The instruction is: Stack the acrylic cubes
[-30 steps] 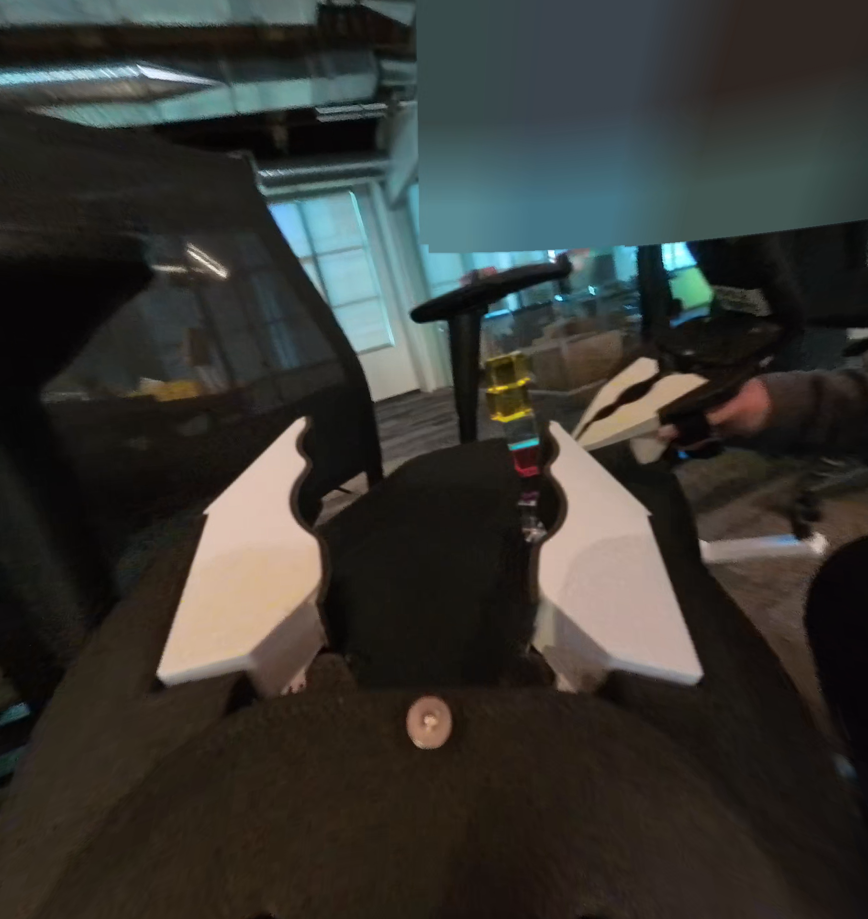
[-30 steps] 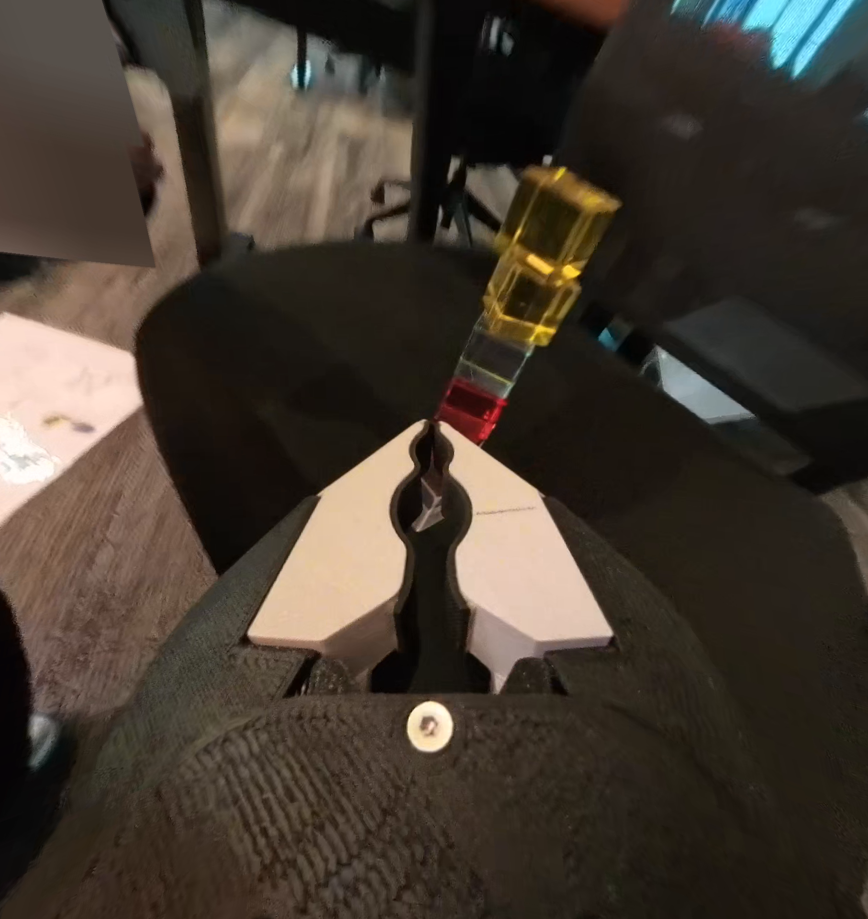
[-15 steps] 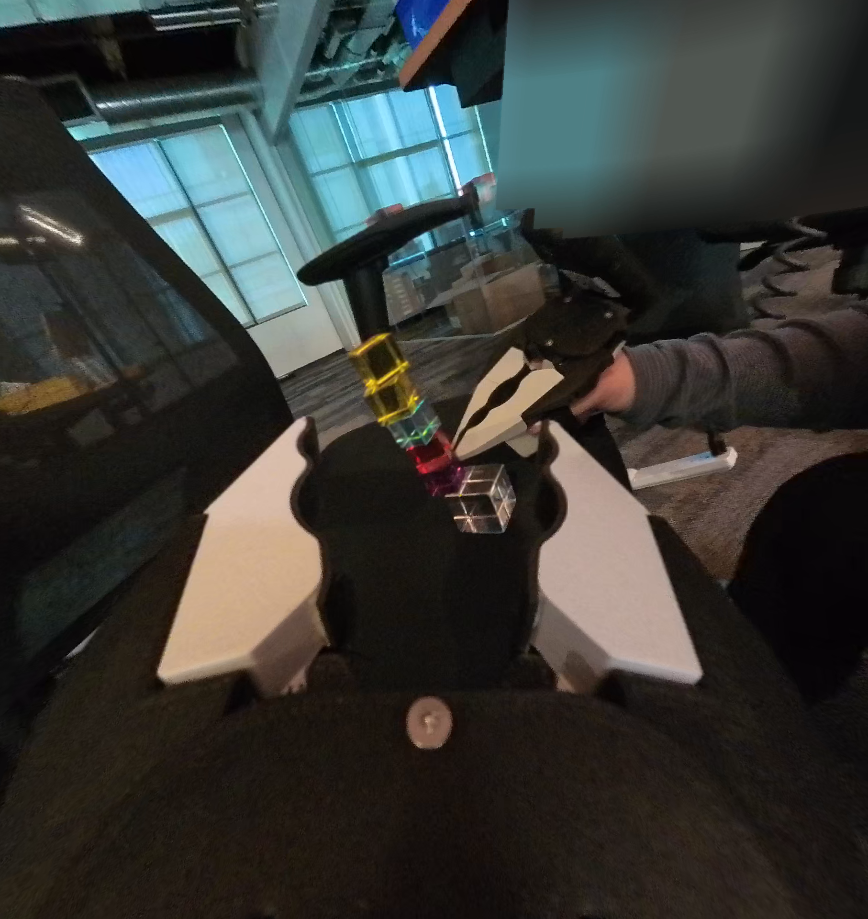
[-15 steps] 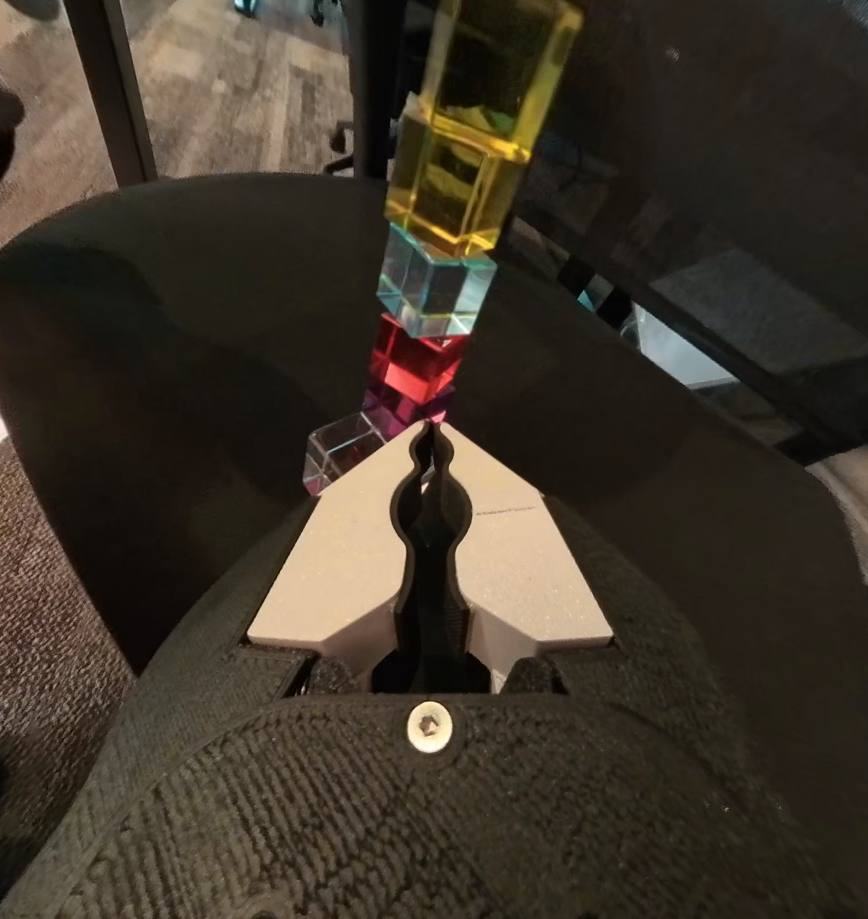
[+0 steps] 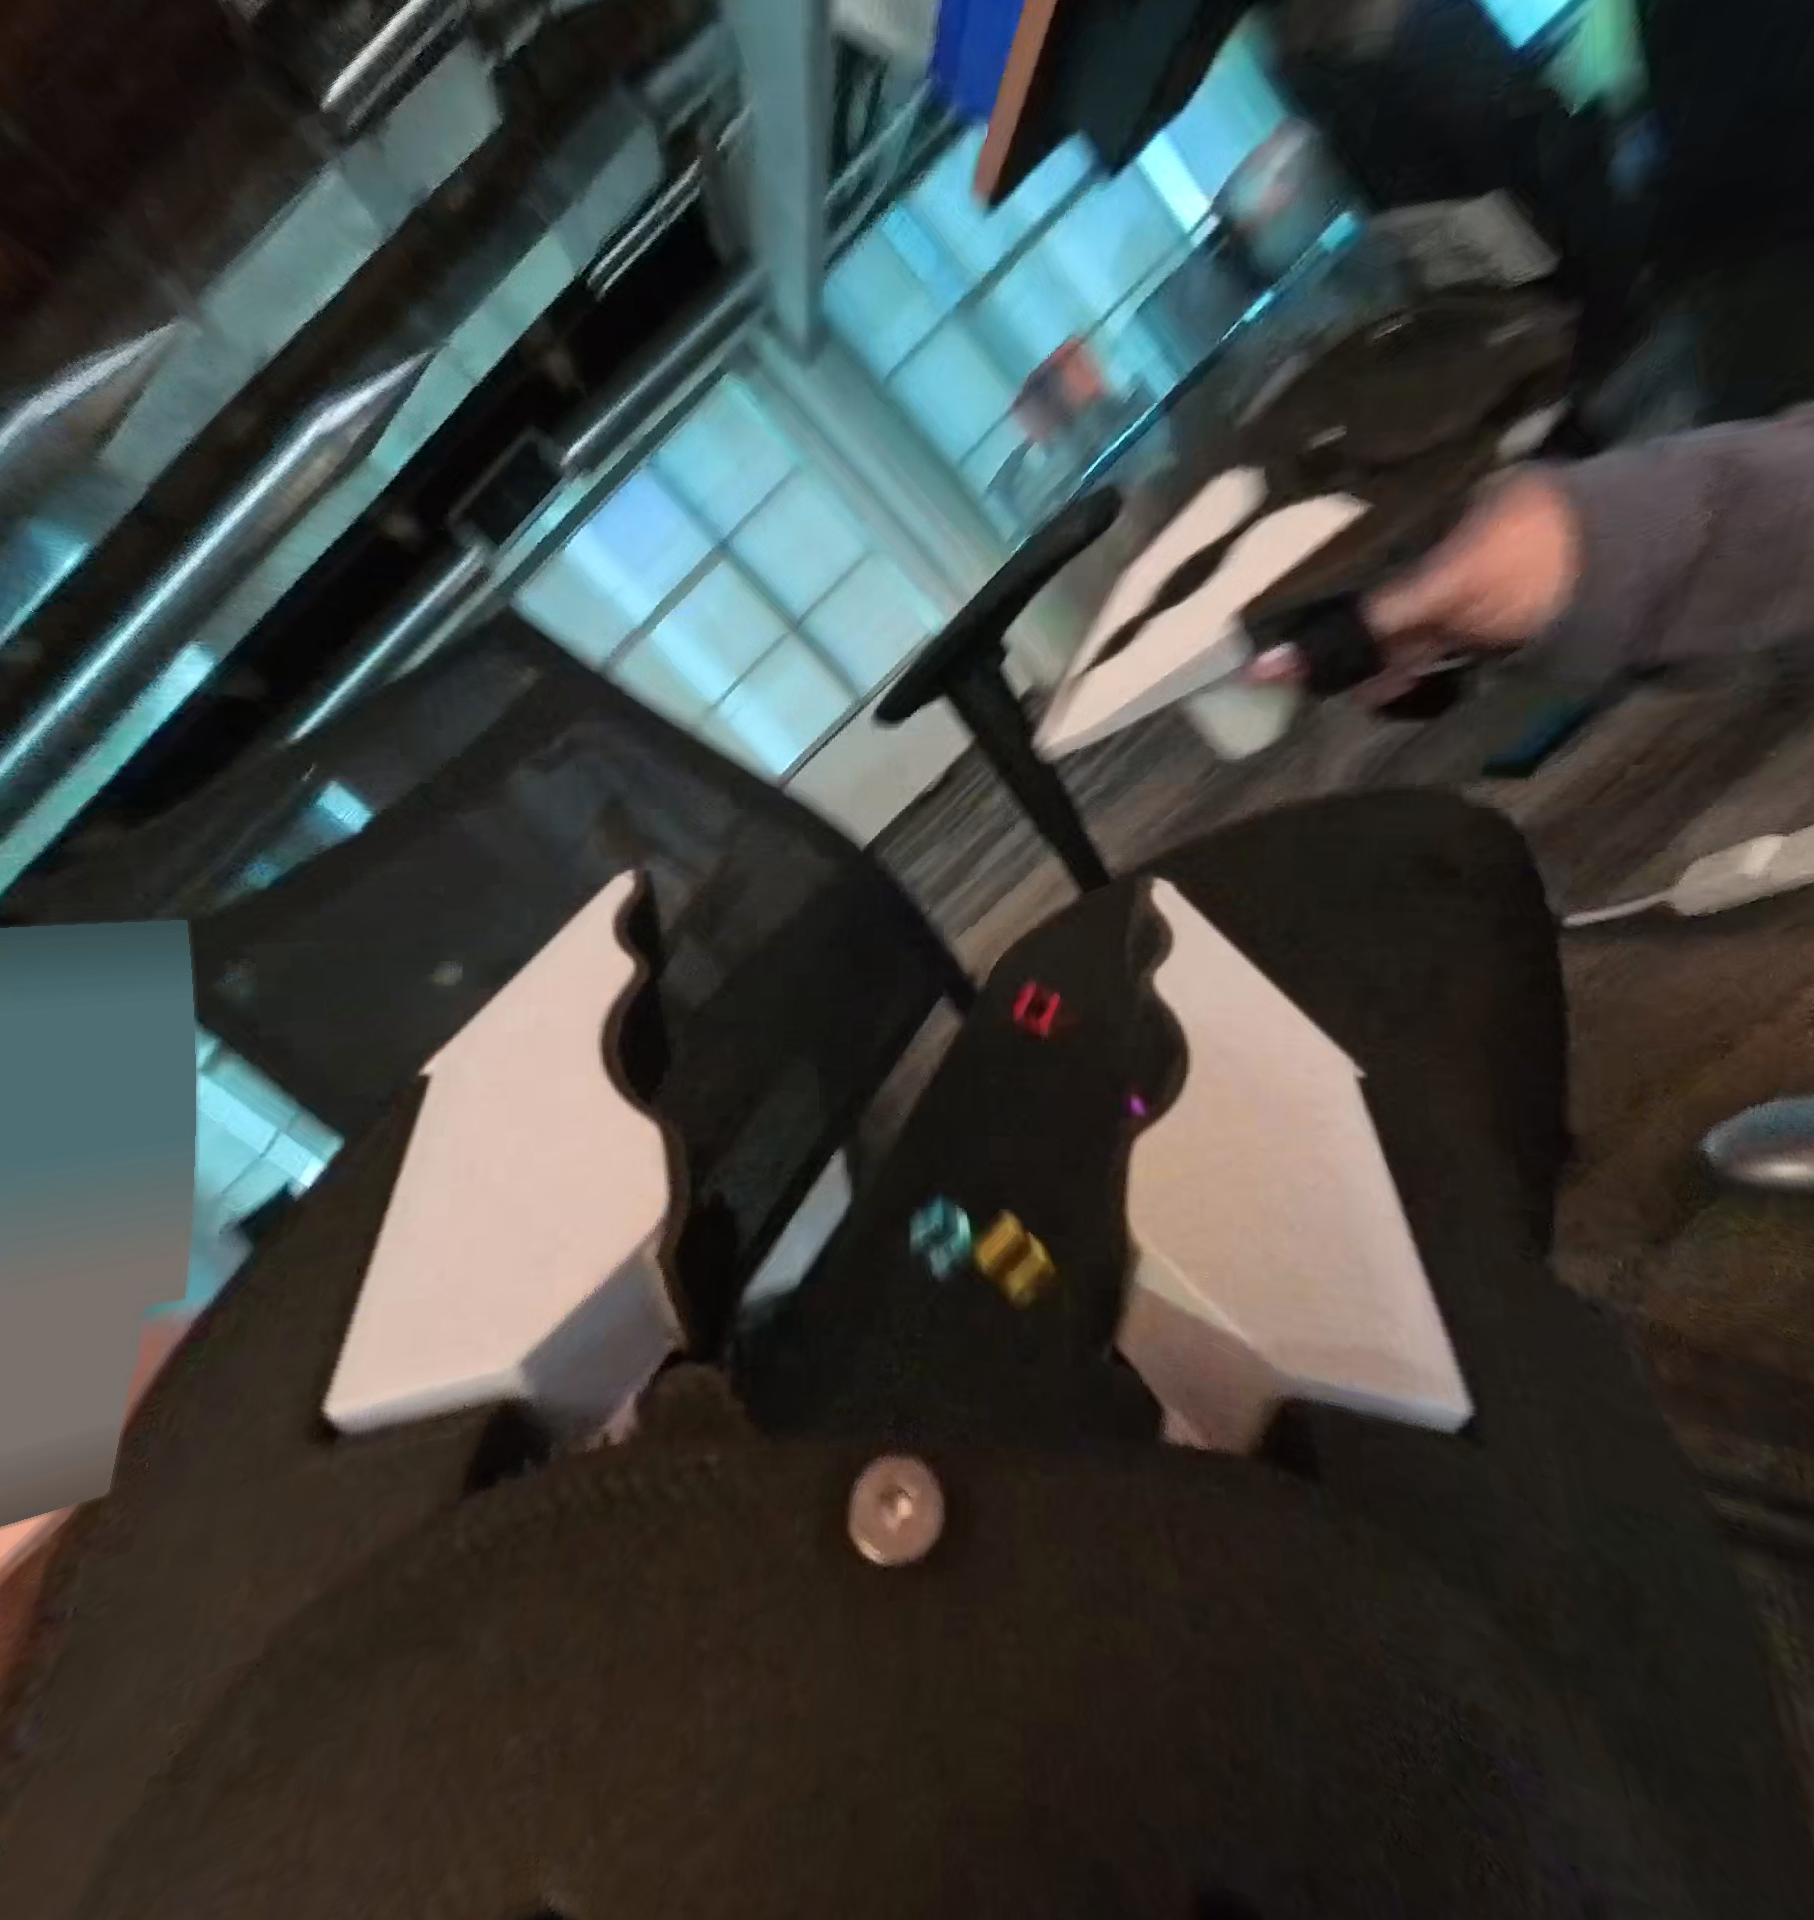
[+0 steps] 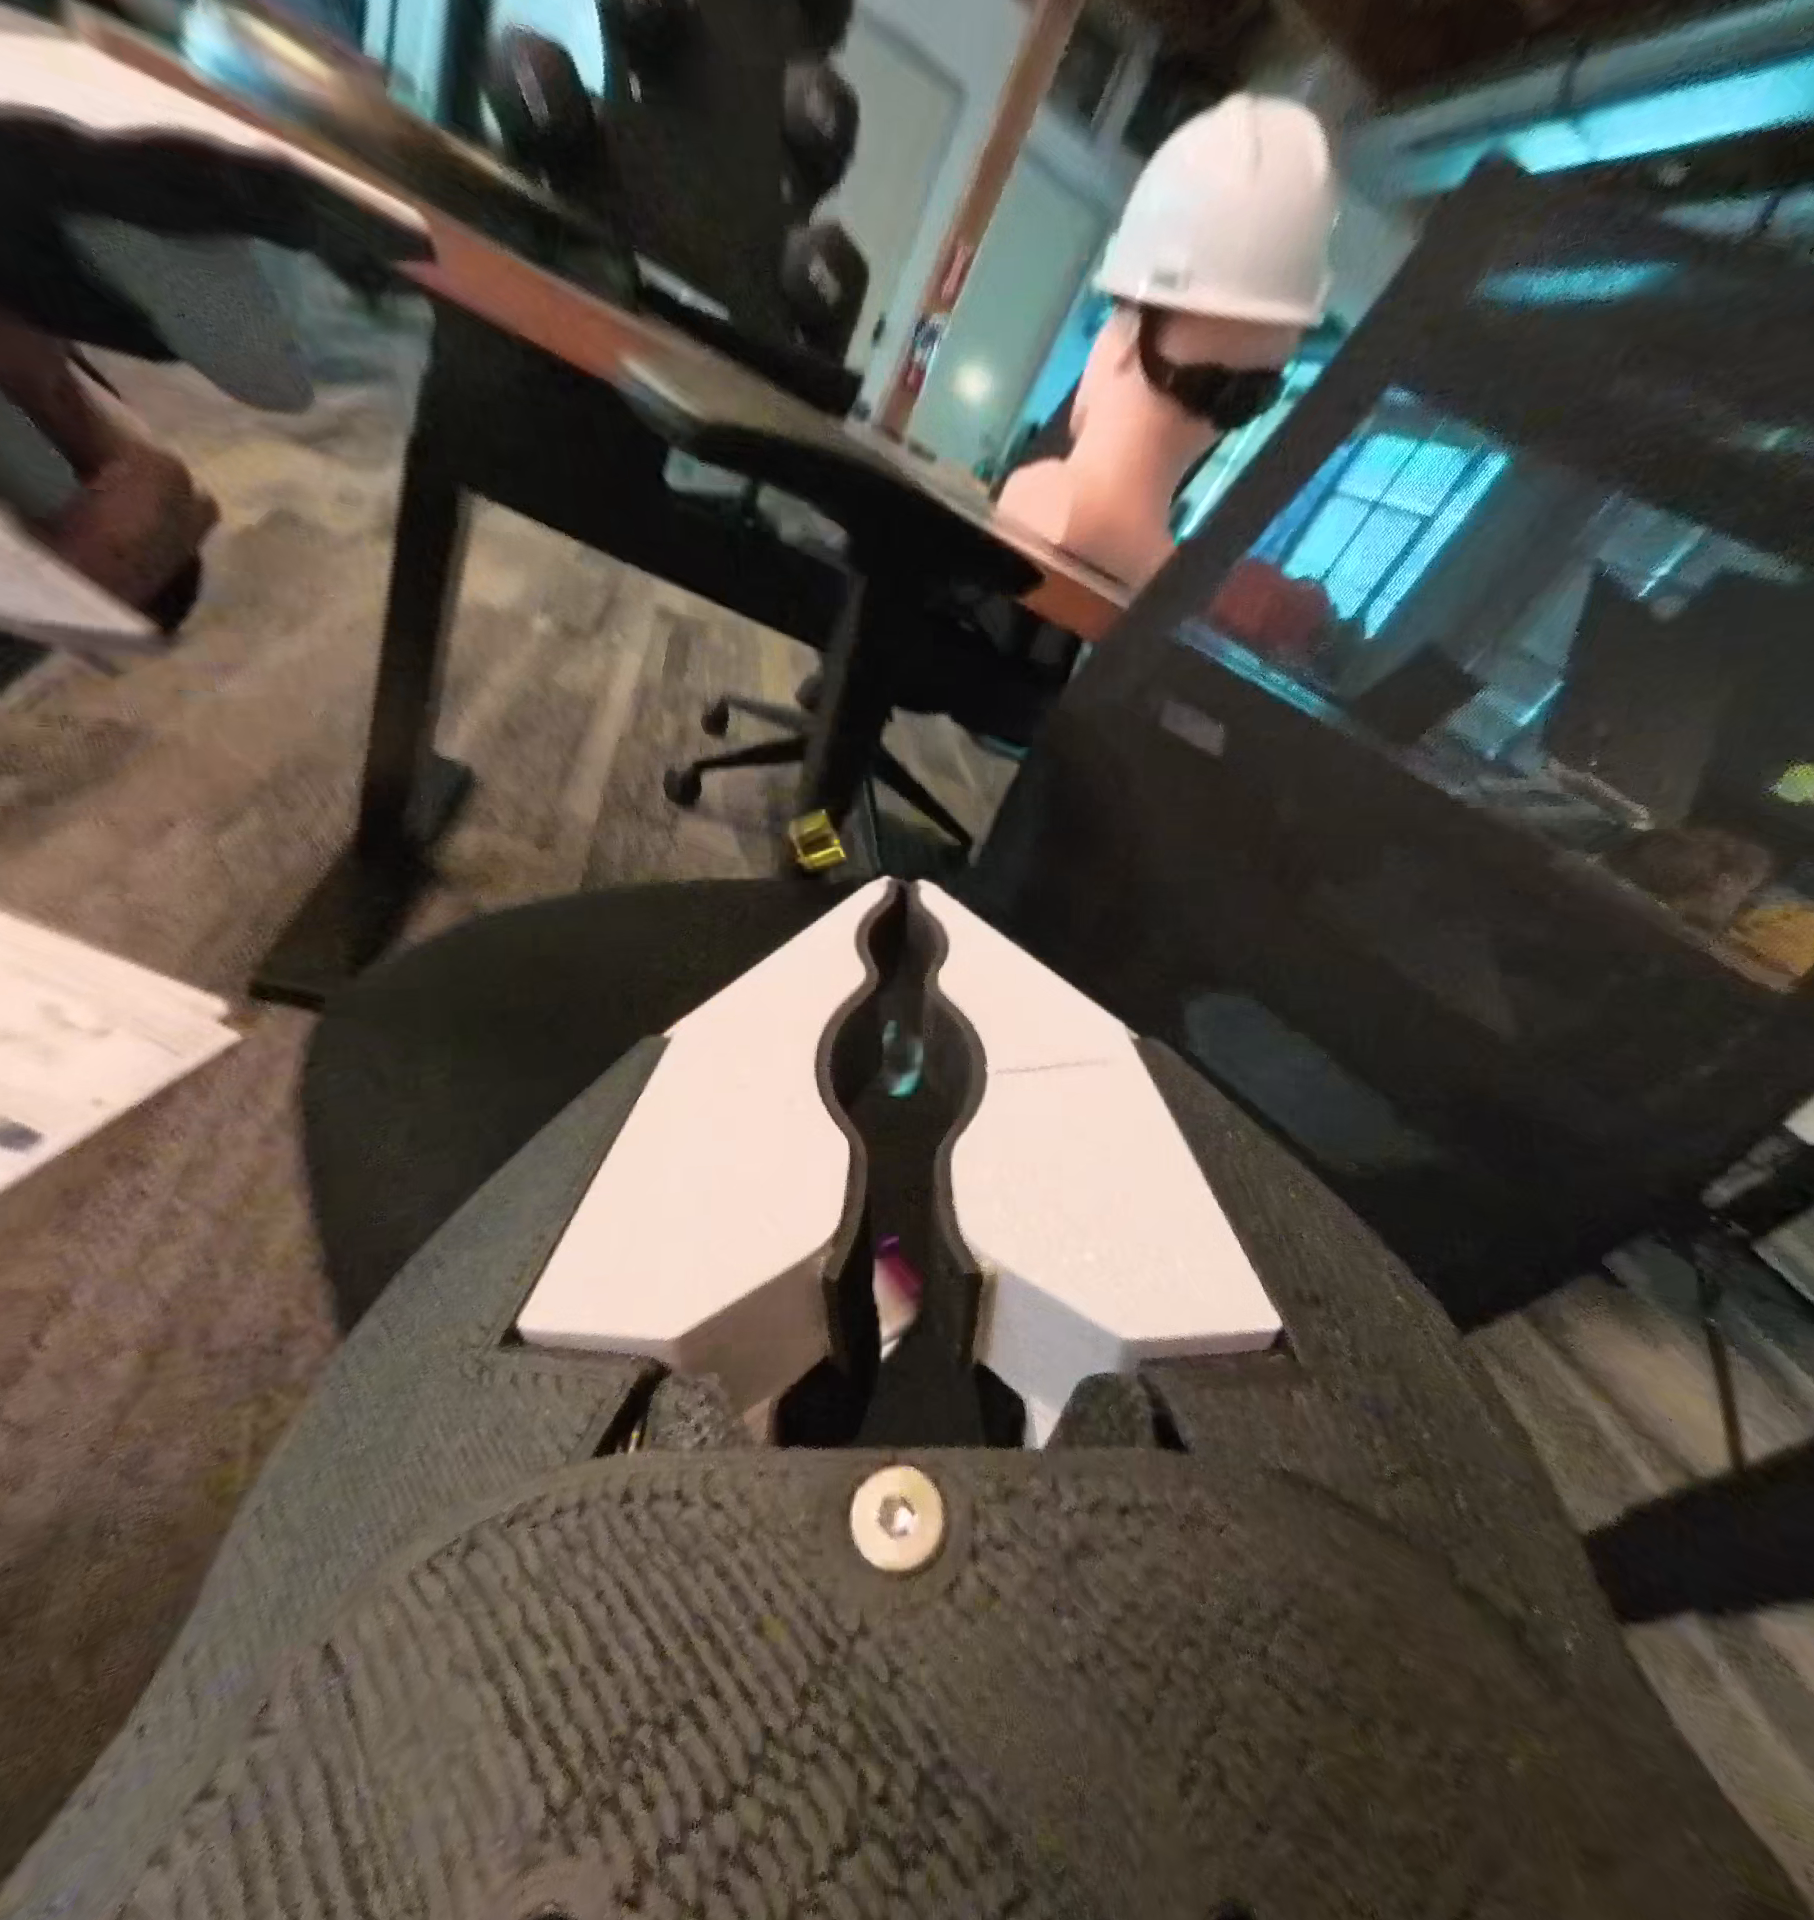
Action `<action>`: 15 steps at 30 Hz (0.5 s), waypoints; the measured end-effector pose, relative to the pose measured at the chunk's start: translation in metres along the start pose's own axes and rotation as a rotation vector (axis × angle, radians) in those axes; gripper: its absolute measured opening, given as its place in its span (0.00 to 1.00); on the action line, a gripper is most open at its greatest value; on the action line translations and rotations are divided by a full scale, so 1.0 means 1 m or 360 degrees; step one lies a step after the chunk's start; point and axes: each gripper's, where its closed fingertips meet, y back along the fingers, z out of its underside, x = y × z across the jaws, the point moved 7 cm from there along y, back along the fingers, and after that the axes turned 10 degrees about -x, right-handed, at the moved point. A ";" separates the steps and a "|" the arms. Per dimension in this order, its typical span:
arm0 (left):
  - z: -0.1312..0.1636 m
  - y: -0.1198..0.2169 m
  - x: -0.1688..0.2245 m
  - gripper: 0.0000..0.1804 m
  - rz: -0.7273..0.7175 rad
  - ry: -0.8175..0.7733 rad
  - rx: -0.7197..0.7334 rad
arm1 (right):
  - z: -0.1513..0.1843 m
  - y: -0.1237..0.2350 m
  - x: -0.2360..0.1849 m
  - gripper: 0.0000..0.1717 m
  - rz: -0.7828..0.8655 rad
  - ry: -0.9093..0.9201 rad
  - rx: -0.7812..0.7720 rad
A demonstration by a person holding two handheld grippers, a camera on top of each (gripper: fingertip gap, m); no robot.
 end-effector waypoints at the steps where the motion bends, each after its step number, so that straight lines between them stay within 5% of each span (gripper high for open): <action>1: -0.002 0.028 0.010 0.50 -0.0066 0.0068 -0.0094 | 0.007 0.020 -0.024 0.00 0.0039 -0.0039 0.0018; 6: -0.011 0.195 0.080 0.45 -0.0091 0.0432 -0.0154 | 0.061 0.121 -0.134 0.00 0.0199 -0.0388 0.0106; 11: -0.021 0.318 0.122 0.45 -0.0318 0.0540 -0.0058 | 0.038 0.164 -0.199 0.00 0.0118 -0.0374 0.0127; 15: -0.022 0.371 0.137 0.47 -0.0453 0.0810 0.0097 | 0.009 0.184 -0.211 0.00 0.0101 -0.0307 0.0052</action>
